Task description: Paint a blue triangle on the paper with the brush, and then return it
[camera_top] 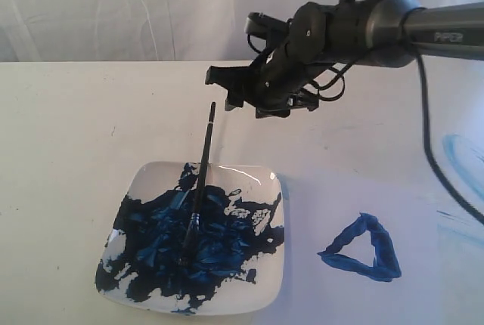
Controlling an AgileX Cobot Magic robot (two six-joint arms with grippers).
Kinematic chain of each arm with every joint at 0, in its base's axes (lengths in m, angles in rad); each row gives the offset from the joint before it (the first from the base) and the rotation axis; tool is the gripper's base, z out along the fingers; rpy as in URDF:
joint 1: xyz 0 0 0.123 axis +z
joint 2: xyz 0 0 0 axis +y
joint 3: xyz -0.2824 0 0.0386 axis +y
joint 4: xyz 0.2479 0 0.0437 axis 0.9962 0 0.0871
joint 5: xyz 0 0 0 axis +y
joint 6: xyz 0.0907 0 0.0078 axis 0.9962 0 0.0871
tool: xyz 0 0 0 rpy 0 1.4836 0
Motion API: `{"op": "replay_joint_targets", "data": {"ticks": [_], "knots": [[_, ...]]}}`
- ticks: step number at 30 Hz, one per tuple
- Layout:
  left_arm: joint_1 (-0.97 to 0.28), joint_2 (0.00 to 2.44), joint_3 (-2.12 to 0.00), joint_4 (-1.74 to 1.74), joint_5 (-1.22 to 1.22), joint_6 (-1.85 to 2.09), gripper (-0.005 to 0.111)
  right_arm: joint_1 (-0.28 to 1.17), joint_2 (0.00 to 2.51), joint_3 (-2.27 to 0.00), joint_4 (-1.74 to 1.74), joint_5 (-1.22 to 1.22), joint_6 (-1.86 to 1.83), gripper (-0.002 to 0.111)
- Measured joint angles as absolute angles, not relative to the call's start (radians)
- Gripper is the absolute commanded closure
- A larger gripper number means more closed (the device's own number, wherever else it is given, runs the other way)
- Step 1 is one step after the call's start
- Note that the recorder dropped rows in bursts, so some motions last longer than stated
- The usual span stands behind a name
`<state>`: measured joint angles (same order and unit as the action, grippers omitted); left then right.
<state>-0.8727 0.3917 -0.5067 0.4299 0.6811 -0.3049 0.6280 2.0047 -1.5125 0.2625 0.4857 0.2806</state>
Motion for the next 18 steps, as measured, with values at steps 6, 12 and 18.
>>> {"op": "replay_joint_targets", "data": {"ticks": [6, 12, 18], "knots": [[-0.873, 0.392, -0.507, 0.416, 0.656, -0.305, 0.107, 0.628, 1.756, -1.308, 0.15, 0.412, 0.183, 0.08], [-0.873, 0.392, -0.507, 0.409, 0.533, -0.305, 0.107, 0.628, 1.435, -1.04, 0.034, 0.318, 0.166, 0.108], [-0.873, 0.412, -0.441, 0.417, 0.403, -0.305, 0.107, 0.628, 1.153, -0.817, -0.025, 0.215, 0.162, 0.108]]}}
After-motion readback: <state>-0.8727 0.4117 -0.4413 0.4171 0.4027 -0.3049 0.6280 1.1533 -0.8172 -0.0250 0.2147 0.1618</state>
